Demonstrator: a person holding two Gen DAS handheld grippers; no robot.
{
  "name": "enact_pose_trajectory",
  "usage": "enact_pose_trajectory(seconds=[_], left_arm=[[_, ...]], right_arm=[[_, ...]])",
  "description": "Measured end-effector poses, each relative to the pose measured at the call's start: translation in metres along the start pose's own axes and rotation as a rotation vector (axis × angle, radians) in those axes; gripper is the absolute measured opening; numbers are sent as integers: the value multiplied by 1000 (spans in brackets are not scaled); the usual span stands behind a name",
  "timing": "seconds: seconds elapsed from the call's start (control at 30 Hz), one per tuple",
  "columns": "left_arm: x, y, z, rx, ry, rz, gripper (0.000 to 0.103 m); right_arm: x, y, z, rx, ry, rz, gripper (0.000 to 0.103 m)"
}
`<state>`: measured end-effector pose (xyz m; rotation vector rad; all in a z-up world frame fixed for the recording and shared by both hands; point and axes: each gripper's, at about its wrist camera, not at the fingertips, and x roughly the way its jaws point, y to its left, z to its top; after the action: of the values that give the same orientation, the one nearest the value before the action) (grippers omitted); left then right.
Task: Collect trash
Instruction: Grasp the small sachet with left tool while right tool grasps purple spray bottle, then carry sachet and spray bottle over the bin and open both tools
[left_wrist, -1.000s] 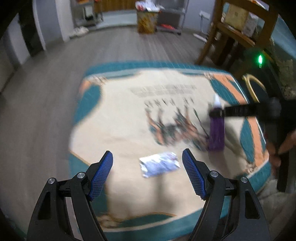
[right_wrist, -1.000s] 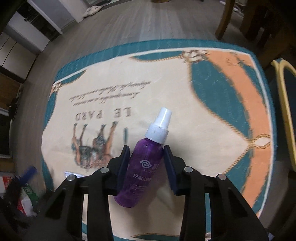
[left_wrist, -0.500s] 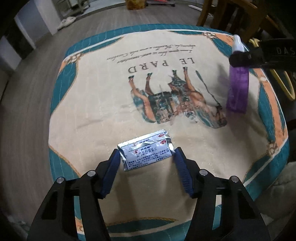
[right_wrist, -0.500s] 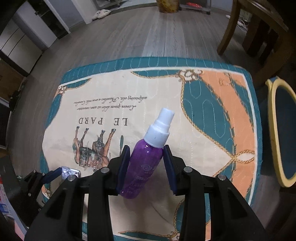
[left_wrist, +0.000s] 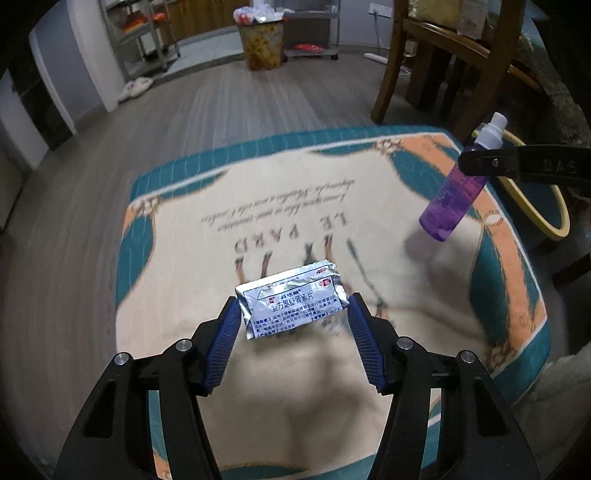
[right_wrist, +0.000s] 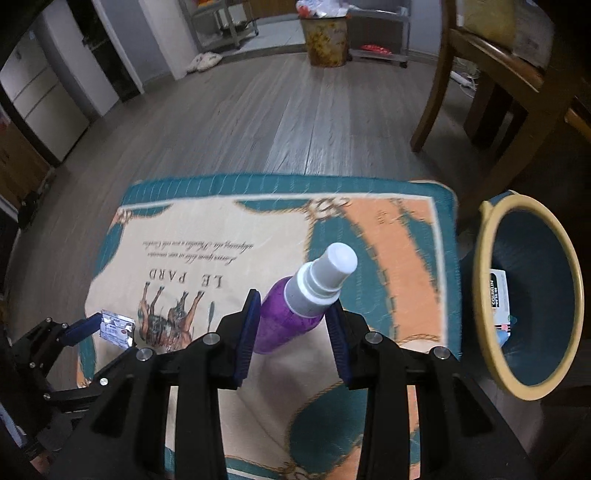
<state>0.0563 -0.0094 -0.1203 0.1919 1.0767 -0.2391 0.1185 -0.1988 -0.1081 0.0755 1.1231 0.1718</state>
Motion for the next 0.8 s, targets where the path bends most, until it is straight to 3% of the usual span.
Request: enact_pose_trajectory(seconds=[0.33, 0.6, 0.8], left_arm=[[-12, -48, 53, -4, -99, -95, 61], [-6, -132, 90, 99, -152, -185, 61], [10, -202, 106, 191, -161, -254, 61]], right_arm=[[-52, -79, 14, 132, -115, 32, 35], [-104, -175, 11, 237, -236, -66, 35], [-116, -243, -4, 311, -251, -159, 35]])
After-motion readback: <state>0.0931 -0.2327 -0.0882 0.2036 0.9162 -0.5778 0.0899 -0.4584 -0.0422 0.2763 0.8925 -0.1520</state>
